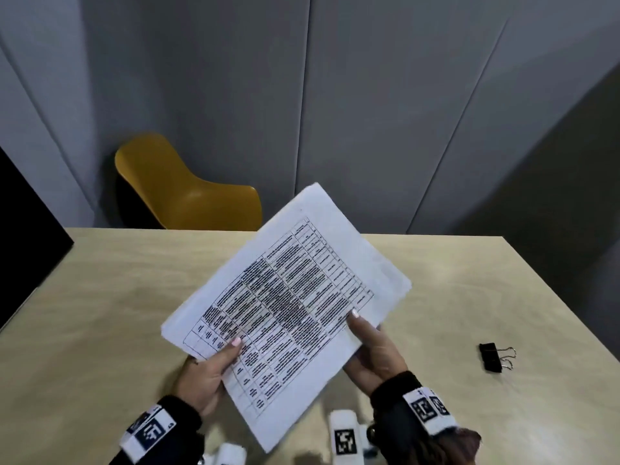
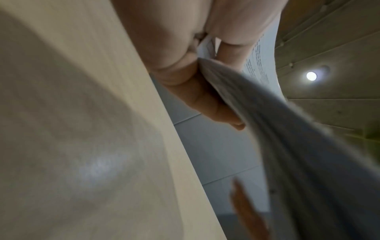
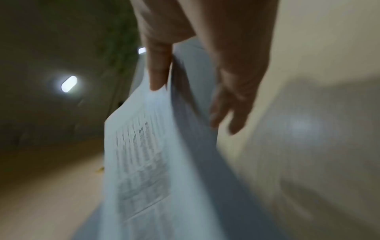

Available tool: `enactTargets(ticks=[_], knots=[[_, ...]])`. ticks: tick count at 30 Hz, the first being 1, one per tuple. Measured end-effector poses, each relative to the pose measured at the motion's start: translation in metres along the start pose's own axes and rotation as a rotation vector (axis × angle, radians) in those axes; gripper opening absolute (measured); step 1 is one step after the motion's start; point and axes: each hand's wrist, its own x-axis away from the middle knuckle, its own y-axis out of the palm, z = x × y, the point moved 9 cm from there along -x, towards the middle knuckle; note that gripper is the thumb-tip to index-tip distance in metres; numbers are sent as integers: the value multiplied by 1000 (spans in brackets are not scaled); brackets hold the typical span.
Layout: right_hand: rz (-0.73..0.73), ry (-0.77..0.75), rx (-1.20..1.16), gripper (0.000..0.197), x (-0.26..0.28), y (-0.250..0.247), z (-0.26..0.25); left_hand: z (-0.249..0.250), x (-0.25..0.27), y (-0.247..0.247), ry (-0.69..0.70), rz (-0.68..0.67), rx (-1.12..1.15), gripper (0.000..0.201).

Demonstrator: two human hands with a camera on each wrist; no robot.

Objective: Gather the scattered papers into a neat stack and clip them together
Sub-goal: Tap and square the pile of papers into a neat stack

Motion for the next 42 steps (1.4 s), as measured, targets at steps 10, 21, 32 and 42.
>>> enactTargets(ticks=[10, 21, 32, 42], knots=[[-94, -202, 390, 17, 4, 16, -58, 59, -1, 4, 44, -257, 55, 72], [-120, -451, 719, 21, 4, 38, -39, 69, -1, 53, 425, -111, -579, 39], [-109, -629, 637, 16, 14, 44, -68, 97, 7, 51, 649, -36, -611, 15], [-134, -620, 706, 21, 24, 48, -68, 112, 27, 64, 771, -59, -597, 57]])
